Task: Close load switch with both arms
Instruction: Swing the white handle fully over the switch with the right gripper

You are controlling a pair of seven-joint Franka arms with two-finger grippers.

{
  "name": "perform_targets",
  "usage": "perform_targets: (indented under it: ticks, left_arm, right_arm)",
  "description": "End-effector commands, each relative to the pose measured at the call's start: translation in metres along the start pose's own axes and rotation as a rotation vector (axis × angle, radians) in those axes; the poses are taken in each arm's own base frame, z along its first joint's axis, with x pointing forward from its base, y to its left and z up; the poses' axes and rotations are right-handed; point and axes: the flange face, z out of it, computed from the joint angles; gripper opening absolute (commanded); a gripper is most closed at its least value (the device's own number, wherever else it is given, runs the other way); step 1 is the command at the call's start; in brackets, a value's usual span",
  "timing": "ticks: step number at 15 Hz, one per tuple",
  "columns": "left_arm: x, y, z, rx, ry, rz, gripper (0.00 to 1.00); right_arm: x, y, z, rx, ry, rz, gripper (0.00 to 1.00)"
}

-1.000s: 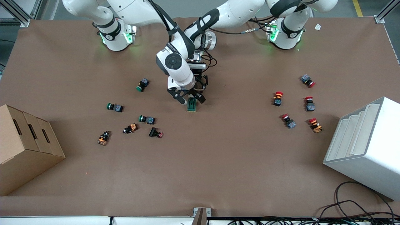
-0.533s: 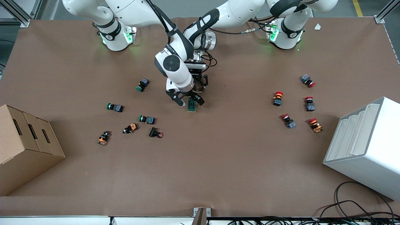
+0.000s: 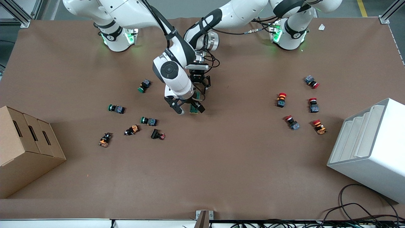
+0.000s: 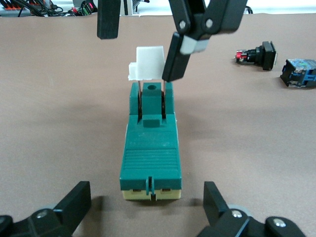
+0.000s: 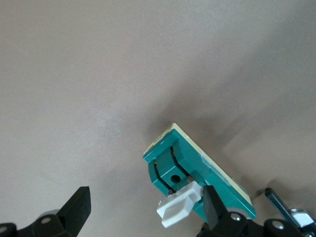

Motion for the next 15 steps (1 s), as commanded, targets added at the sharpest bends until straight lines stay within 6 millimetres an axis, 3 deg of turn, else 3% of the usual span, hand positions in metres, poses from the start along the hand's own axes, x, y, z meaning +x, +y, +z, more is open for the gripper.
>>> perform_targets:
  ticks: [1,10,15]
  left_arm:
    - [-0.029,0.003,0.004,-0.017,-0.055,0.007,0.99]
    - [-0.027,0.004,0.004,-0.019,-0.054,0.005,0.99]
    - [-0.029,0.004,0.004,-0.019,-0.055,0.007,0.99]
  right_arm:
    - [0.002,-0.007,-0.005,0.021,-0.015,-0.004,1.0]
    - [0.004,-0.024,0.004,0.04,-0.019,0.015,1.0]
    - [0.014,-0.027,0.014,0.035,-0.009,0.011,1.0]
